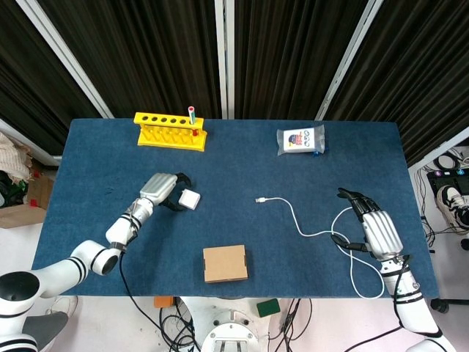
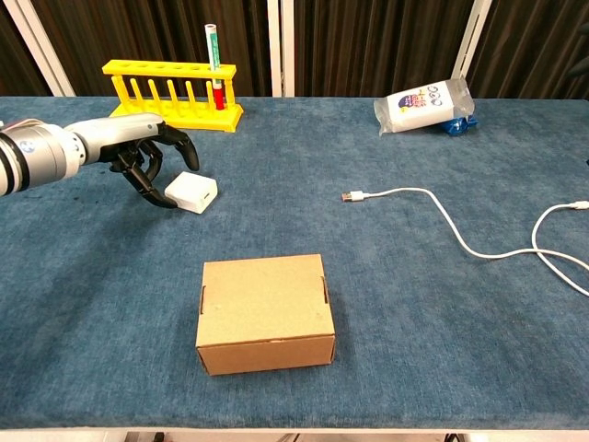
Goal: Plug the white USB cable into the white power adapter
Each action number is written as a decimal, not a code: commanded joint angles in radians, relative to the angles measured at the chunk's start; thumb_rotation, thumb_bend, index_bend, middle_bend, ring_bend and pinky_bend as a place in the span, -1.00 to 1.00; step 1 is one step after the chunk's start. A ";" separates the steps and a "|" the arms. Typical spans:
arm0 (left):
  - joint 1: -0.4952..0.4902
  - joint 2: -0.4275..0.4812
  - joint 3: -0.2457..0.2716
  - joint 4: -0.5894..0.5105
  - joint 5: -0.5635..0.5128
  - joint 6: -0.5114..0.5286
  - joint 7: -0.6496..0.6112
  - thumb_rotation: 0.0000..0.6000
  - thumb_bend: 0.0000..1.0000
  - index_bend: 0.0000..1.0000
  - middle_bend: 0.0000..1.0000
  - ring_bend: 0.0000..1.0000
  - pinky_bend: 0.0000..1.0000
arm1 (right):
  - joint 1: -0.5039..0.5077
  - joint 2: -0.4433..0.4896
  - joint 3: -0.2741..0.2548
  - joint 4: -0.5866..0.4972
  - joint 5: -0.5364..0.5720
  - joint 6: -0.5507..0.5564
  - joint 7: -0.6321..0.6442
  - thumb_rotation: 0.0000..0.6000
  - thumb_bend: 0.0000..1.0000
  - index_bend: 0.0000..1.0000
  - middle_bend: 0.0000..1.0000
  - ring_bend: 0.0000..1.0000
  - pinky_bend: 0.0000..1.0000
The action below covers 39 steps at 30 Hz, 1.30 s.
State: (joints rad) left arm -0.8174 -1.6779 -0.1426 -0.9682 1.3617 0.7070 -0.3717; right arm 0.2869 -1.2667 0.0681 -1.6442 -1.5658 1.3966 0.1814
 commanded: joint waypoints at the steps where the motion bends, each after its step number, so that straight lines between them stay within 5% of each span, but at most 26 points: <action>1: -0.003 -0.007 0.009 0.011 0.016 0.011 -0.018 1.00 -0.75 -0.26 -0.41 0.31 0.79 | -0.001 0.001 0.001 -0.002 -0.001 0.000 -0.001 1.00 -0.66 -0.70 -0.51 -0.70 -0.52; 20: -0.011 -0.026 0.018 0.041 0.002 0.000 0.003 1.00 -0.66 -0.17 -0.39 0.31 0.77 | -0.013 0.001 0.000 -0.001 -0.006 0.011 0.010 1.00 -0.66 -0.69 -0.51 -0.70 -0.52; 29: 0.005 -0.049 -0.006 0.041 -0.029 0.026 -0.021 1.00 -0.39 0.20 0.04 0.40 0.79 | -0.008 0.002 0.007 -0.003 -0.006 0.003 0.005 1.00 -0.66 -0.69 -0.51 -0.70 -0.52; 39: 0.075 -0.016 -0.036 -0.066 -0.058 0.167 0.036 1.00 -0.34 0.30 0.17 0.42 0.81 | 0.035 0.027 0.038 -0.034 0.001 -0.042 -0.017 1.00 -0.64 -0.64 -0.46 -0.63 -0.44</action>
State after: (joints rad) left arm -0.7606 -1.7066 -0.1700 -1.0078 1.3107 0.8486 -0.3484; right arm 0.3139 -1.2431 0.1007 -1.6736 -1.5683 1.3639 0.1691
